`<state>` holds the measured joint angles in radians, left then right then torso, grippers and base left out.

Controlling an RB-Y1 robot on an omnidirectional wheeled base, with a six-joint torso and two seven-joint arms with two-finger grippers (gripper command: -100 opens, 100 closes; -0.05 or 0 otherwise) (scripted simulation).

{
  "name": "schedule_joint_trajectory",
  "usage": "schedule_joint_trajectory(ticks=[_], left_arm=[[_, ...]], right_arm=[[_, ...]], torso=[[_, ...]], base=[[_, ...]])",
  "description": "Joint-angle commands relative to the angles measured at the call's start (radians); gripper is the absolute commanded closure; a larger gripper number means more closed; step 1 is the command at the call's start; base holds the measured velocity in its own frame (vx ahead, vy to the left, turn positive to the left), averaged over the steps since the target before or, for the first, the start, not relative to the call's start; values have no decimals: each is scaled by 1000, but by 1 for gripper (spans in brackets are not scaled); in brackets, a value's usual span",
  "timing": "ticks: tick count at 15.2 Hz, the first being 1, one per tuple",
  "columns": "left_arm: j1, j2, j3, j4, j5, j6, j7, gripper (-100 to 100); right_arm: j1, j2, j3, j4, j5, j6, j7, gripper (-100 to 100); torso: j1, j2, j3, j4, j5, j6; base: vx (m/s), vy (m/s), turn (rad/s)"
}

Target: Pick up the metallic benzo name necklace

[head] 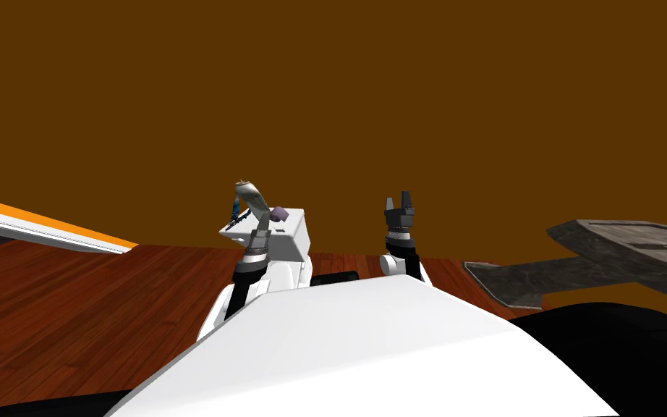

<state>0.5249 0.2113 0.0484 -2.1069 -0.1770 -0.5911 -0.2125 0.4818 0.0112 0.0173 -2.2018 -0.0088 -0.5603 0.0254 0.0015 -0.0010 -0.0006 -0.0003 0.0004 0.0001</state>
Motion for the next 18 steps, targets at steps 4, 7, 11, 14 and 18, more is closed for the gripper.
schedule_joint_trajectory(ticks=[4, 7, 11, 14, 18], left_arm=[[-4, 42, 12, 83, -42, 12, -49, -100], [-11, 59, 20, 137, -68, 24, -79, -100], [-21, 73, 30, 209, -104, 38, -120, -100], [-28, 79, 37, 259, -129, 49, -150, -100], [-38, 82, 47, 334, -167, 63, -193, -100]], right_arm=[[0, 0, 0, 0, 0, 0, 0, 0], [0, 0, 0, 0, 0, 0, 0, 0], [0, 0, 0, 0, 0, 0, 0, 0], [0, 0, 0, 0, 0, 0, 0, 0], [0, 0, 0, 0, 0, 0, 0, 0]], torso=[[0, 0, 0, 0, 0, 0], [0, 0, 0, 0, 0, 0], [0, 0, 0, 0, 0, 0], [0, 0, 0, 0, 0, 0], [0, 0, 0, 0, 0, 0]], base=[[10, 16, -25], [10, 19, -24], [9, 18, -27], [8, 15, -23], [12, 11, -32]])
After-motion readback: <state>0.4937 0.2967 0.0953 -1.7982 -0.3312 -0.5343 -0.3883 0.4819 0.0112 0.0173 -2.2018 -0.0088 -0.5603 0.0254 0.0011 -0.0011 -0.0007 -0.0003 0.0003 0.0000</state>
